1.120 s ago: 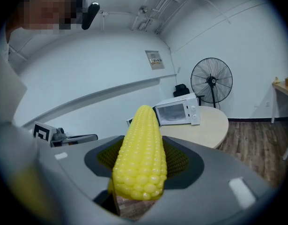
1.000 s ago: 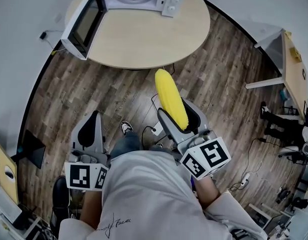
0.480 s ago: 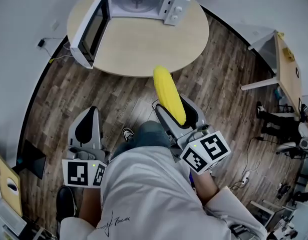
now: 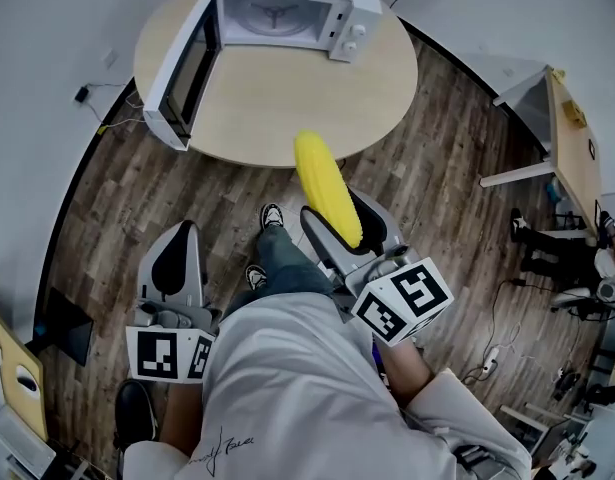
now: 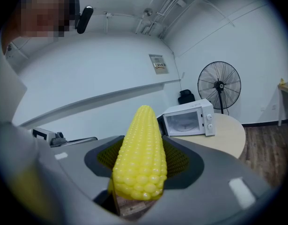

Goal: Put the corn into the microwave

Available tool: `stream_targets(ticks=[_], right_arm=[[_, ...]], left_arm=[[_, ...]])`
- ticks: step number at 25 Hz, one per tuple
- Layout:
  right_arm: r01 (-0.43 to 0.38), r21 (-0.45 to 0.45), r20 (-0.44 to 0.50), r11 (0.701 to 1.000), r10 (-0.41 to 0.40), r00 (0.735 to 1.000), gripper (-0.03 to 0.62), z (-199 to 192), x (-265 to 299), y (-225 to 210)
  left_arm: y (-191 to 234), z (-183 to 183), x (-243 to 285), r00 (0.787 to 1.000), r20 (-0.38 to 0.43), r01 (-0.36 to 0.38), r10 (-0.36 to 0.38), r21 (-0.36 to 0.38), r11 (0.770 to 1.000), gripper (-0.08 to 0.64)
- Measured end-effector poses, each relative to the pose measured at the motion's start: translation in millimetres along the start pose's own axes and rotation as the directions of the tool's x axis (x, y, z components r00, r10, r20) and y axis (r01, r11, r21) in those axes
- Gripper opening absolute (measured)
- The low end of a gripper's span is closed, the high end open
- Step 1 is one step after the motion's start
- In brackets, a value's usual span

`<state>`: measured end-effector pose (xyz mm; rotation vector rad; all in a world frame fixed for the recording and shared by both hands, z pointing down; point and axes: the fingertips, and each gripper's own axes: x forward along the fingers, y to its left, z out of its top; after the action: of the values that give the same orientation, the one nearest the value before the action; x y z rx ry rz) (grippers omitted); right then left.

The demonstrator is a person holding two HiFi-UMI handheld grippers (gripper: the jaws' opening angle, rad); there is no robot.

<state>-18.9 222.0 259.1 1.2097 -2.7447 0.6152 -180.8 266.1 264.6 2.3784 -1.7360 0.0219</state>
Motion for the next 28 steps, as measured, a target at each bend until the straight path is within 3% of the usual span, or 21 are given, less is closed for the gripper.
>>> stream_targets(ticks=[28], right_arm=[[-0.033,0.043,0.022,0.999,0.032,0.999,0.264,64,131,-110]], left_arm=[[39,36,176,0.999,-0.012,0.041,-0.041,0.014,0.999,-0.009]])
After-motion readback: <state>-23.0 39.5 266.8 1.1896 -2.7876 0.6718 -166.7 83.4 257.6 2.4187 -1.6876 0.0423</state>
